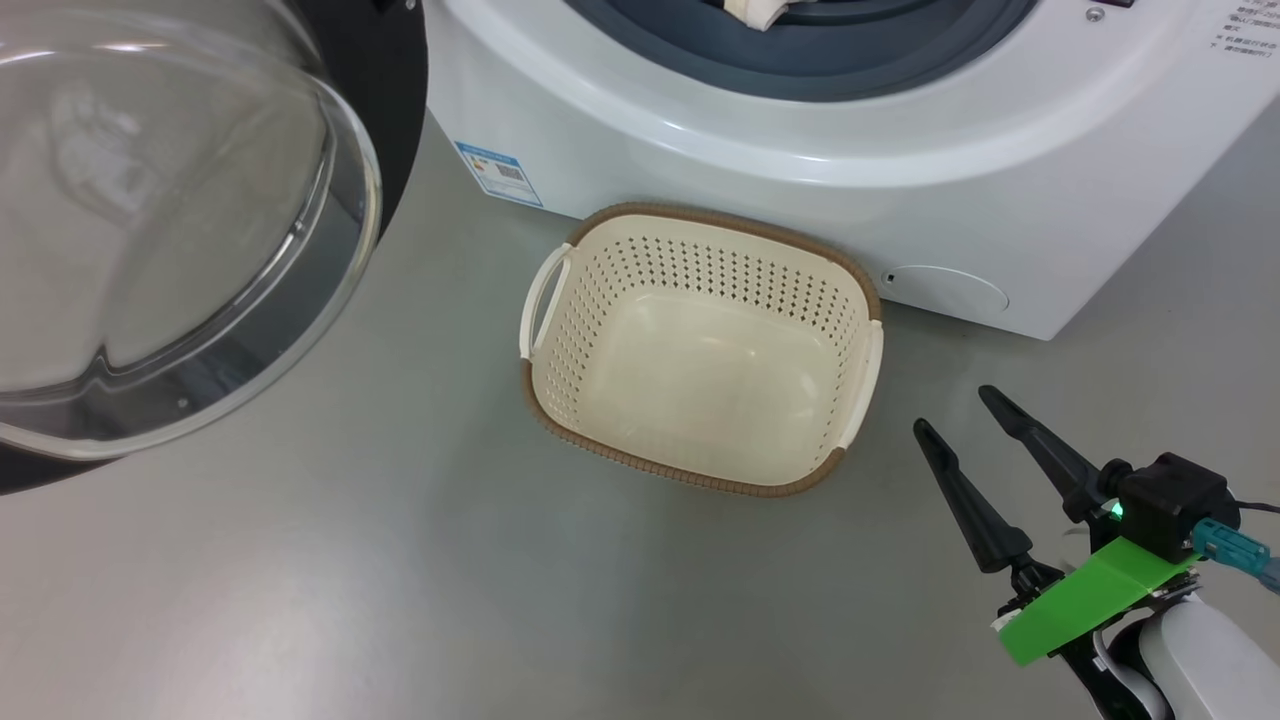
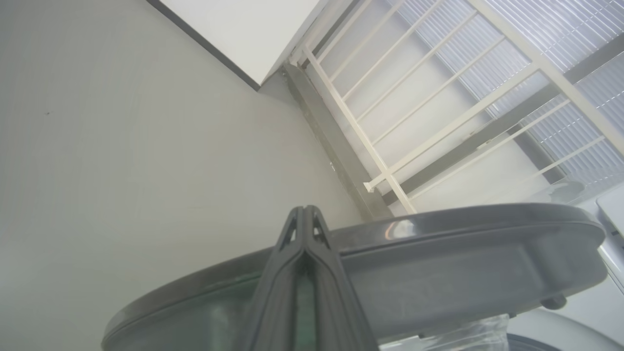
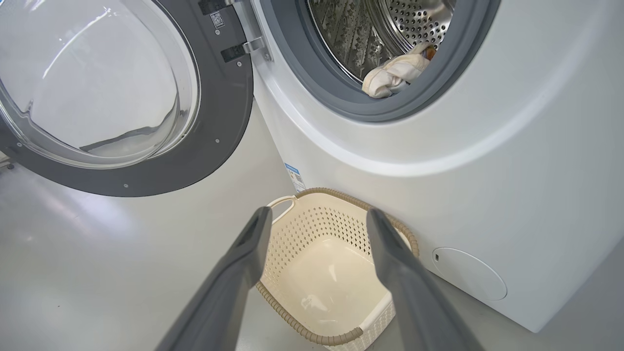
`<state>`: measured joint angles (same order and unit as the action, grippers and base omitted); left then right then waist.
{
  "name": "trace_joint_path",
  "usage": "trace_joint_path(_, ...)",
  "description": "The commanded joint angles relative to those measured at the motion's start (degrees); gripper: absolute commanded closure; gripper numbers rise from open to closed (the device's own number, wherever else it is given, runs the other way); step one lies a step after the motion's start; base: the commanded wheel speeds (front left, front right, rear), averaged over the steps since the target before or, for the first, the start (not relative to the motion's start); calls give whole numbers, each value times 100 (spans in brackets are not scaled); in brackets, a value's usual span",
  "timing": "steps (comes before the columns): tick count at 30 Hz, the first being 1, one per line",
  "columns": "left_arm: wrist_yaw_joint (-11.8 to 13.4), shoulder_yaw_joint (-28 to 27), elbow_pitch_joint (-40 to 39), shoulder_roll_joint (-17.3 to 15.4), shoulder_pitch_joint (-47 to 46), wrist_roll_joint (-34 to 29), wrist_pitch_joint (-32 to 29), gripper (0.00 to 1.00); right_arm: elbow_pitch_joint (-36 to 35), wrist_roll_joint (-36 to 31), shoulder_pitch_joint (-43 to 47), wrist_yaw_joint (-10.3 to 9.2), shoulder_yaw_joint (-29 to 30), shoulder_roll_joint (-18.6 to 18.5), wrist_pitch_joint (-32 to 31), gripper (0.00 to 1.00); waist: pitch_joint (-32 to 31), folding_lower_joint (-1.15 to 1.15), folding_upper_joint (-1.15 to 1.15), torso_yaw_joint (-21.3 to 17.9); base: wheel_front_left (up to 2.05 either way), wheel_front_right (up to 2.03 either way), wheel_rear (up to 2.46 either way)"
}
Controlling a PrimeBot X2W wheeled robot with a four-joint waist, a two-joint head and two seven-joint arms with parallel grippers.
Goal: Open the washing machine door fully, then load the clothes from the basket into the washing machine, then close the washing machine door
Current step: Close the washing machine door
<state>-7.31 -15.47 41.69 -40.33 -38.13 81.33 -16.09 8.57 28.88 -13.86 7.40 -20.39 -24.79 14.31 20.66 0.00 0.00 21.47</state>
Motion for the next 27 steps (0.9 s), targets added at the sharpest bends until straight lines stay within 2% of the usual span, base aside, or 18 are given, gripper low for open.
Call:
trace_joint_path(1,-17,-40,-74,-365,-107,24,-167,100,-135,11,-20,9,-123,-8,69,0,-7,0,0,-10,0,0,0)
trace_joint_path(8,-17,134,-72,-398,-83,204,-718,100,-124,2,-4,9,-79,20,69,0,-70,0,0,-32,0,0,0)
trace_joint_path(19,-17,206,-506,-385,198,584,-1455,100,-116,-6,80,9,31,60,69,0,-253,0,0,-23,0,0,0)
trace_joint_path(27,-17,267,-720,-455,345,622,-1687,100,-92,-6,170,9,81,136,69,0,-455,0,0,-20,0,0,0)
